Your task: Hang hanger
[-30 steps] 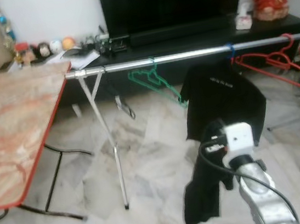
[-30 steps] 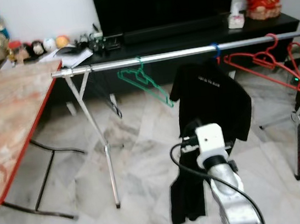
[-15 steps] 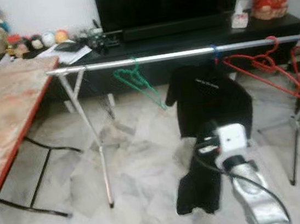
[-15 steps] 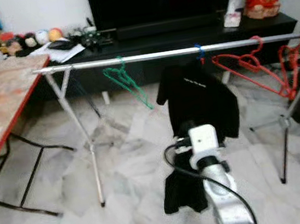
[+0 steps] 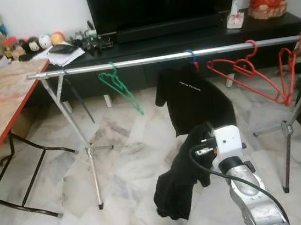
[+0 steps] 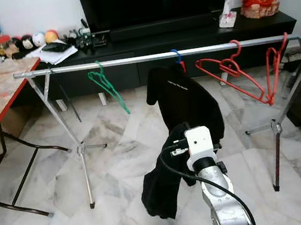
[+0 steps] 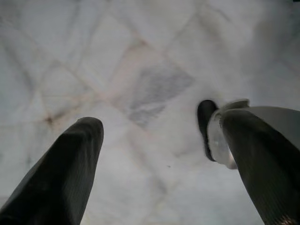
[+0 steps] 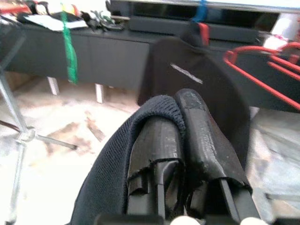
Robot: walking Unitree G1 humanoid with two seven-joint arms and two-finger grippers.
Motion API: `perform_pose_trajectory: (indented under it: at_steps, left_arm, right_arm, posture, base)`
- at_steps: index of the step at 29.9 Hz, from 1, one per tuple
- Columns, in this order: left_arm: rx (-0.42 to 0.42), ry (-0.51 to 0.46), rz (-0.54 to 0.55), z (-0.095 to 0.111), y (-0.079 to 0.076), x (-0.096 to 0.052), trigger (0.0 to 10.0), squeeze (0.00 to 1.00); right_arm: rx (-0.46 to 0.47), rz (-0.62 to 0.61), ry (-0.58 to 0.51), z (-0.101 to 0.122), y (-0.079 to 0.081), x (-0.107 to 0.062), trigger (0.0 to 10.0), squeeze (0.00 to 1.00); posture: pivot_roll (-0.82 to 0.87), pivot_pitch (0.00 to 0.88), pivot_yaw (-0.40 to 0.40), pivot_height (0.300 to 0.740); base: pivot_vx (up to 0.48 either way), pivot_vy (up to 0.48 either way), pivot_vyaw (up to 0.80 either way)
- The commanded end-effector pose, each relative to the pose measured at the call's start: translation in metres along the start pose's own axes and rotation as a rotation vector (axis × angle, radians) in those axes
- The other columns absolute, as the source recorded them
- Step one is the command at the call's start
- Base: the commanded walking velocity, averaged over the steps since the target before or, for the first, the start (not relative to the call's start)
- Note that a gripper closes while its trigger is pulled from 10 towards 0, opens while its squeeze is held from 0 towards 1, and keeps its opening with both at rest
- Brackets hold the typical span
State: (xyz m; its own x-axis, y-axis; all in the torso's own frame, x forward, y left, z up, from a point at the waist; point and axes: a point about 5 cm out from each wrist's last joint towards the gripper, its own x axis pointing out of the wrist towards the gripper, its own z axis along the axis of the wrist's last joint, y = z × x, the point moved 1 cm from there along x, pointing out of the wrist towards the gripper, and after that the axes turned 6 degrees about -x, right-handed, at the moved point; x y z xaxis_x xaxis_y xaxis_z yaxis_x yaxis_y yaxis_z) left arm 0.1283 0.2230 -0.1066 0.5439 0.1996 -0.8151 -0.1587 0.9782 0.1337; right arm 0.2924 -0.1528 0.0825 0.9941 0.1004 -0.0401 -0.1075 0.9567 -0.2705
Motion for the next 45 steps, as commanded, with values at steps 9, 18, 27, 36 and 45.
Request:
perform_pose_trajectory:
  at_steps: [9,18,27,36,45]
  left_arm:
    - [0.008,0.023,0.010,-0.007,0.003,-0.002,10.0,0.00]
    - [-0.017,-0.001,0.032,-0.003,0.004,-0.001,10.0,0.00]
    - [-0.103,-0.346,0.108,0.062,0.005,0.002,10.0,0.00]
    - [-0.048,-0.752,0.064,0.122,-0.007,-0.024,10.0,0.00]
    - [-0.045,-1.026,0.083,0.172,-0.004,-0.061,10.0,0.00]
  right_arm:
    - [0.010,-0.015,-0.051,0.011,-0.003,0.005,10.0,0.00]
    - [0.004,-0.001,-0.052,0.011,-0.004,0.006,10.0,0.00]
    - [-0.045,0.043,-0.053,0.012,-0.014,0.015,10.0,0.00]
    - [-0.053,0.020,-0.015,0.001,-0.022,0.029,10.0,0.00]
    - [-0.029,0.016,0.112,-0.038,-0.018,0.016,10.0,0.00]
  posture:
    - [-0.18,0.000,0.058,0.740]
    - [-0.18,0.000,0.042,0.740]
    - [-0.13,0.000,-0.037,0.740]
    - [-0.15,0.000,-0.015,0.740]
    - [-0.15,0.000,0.004,0.740]
  base:
    - [0.000,-0.267,0.00]
    - [0.000,0.000,0.00]
    - [0.000,0.000,0.00]
    - [0.000,0.000,0.00]
    - [0.000,0.000,0.00]
